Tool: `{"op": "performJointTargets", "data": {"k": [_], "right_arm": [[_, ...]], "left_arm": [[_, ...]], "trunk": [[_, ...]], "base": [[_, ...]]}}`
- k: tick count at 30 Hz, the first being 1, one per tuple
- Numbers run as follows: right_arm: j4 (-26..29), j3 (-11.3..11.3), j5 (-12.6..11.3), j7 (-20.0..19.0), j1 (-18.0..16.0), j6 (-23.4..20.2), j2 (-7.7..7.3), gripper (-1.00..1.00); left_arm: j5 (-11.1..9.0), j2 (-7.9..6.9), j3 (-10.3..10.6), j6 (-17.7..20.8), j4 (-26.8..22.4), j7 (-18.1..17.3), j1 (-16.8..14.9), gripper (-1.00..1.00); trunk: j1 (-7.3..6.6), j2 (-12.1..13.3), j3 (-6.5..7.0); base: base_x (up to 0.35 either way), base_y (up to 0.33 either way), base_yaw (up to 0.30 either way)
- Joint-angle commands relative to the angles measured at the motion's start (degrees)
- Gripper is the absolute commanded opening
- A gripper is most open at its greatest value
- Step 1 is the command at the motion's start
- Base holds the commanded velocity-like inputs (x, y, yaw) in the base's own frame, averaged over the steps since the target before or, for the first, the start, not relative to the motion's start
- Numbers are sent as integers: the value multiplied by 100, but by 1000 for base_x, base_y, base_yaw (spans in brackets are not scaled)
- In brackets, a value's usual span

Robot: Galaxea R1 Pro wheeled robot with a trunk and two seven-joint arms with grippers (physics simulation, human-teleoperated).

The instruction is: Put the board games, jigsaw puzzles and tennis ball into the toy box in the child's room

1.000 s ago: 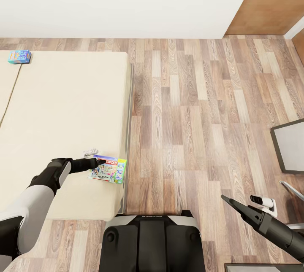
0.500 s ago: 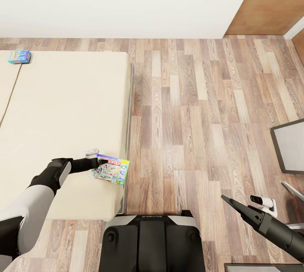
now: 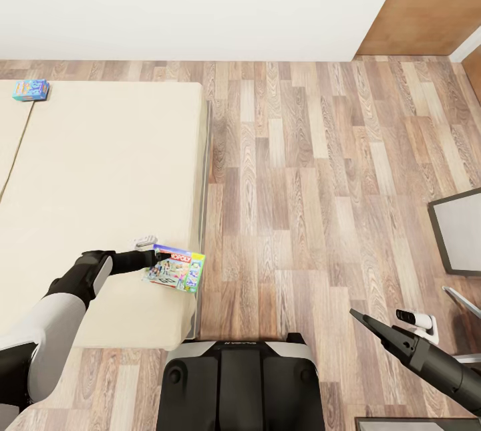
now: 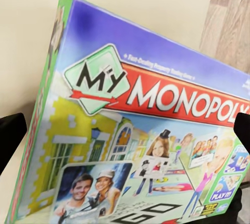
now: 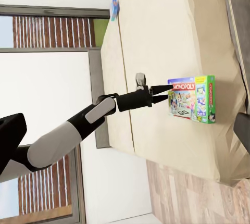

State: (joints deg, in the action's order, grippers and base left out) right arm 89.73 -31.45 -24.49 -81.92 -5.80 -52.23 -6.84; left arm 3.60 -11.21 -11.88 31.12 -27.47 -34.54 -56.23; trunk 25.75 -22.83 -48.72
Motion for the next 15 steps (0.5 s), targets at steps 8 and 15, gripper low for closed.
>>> {"op": "performJointTargets", "data": {"k": [8,15], "right_arm": [[1,-2,-12,-8,-5,-50,-2,100],[1,-2,-12,-8,-3,-50,-2,100]], "left_arm": [[29,5,-42,44,-9,-44,-2,100],[24,5,-46,44,-5,-52,-4,100]], "trunk": [[3,-9,-6],[3,-9,-6]], "base": [[0,0,0],[0,0,0]]}}
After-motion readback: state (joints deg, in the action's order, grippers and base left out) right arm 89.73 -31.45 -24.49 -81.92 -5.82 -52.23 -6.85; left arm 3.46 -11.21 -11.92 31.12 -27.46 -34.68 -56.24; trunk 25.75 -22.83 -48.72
